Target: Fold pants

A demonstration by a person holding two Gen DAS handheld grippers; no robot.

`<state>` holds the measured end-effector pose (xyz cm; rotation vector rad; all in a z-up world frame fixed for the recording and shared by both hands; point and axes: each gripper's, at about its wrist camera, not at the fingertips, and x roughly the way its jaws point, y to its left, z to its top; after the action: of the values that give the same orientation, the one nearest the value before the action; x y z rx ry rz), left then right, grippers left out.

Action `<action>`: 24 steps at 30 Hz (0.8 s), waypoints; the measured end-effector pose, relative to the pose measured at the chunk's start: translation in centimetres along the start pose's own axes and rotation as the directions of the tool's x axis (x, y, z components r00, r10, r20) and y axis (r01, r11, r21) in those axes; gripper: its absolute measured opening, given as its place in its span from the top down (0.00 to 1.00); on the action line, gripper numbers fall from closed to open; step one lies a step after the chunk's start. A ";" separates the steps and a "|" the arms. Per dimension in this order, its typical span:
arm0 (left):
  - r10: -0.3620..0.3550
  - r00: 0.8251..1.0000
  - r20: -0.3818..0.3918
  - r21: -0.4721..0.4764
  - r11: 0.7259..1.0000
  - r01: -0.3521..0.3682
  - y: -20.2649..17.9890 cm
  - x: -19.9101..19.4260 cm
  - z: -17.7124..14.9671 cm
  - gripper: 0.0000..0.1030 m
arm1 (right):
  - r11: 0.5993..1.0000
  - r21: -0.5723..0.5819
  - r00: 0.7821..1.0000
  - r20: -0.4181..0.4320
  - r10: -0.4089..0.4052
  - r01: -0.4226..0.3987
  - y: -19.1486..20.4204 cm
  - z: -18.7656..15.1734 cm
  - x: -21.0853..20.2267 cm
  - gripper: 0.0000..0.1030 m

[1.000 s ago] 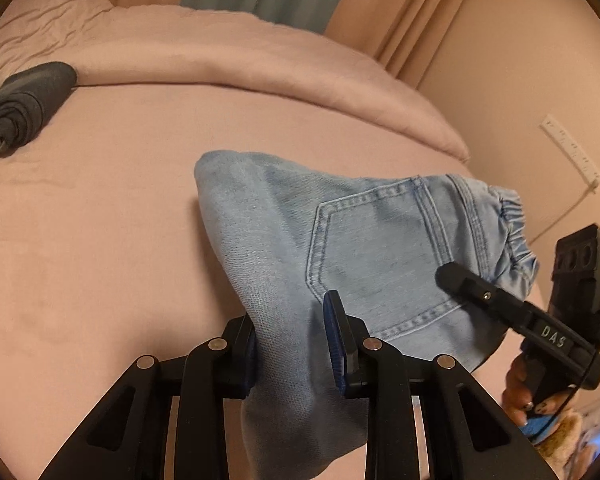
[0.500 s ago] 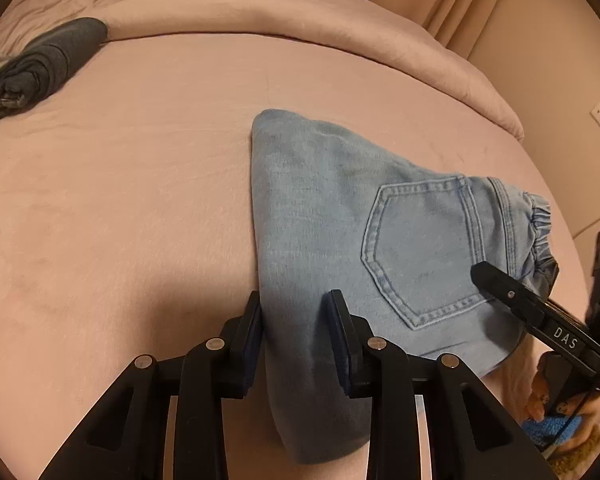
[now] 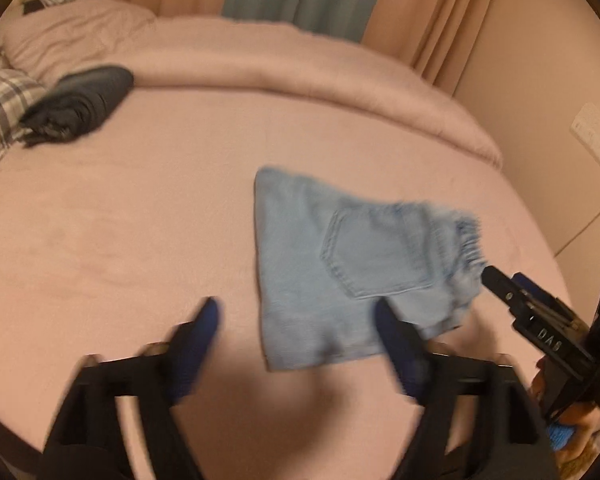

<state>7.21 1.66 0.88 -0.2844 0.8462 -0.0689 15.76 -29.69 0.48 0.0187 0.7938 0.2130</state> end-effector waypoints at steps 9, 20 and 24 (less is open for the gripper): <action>0.097 0.991 0.089 0.015 0.995 -0.099 -2.5 -3.4 -2.4 0.09 | 0.999 0.005 0.995 0.092 0.043 -0.044 1.5 -0.6 -5.8 0.14; 0.127 0.989 0.082 0.043 0.991 -0.130 -3.3 -4.0 -4.6 0.09 | 0.999 -0.018 0.993 0.110 0.050 -0.048 4.0 -2.1 -7.2 0.14; 0.140 0.987 0.083 0.043 0.989 -0.144 -3.4 -4.2 -4.8 0.09 | 0.999 -0.025 0.993 0.110 0.040 -0.038 4.3 -2.3 -7.4 0.14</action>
<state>1.02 -1.96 1.91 -0.1787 0.7820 0.0548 8.26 -27.05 4.48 0.0238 0.6811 0.2561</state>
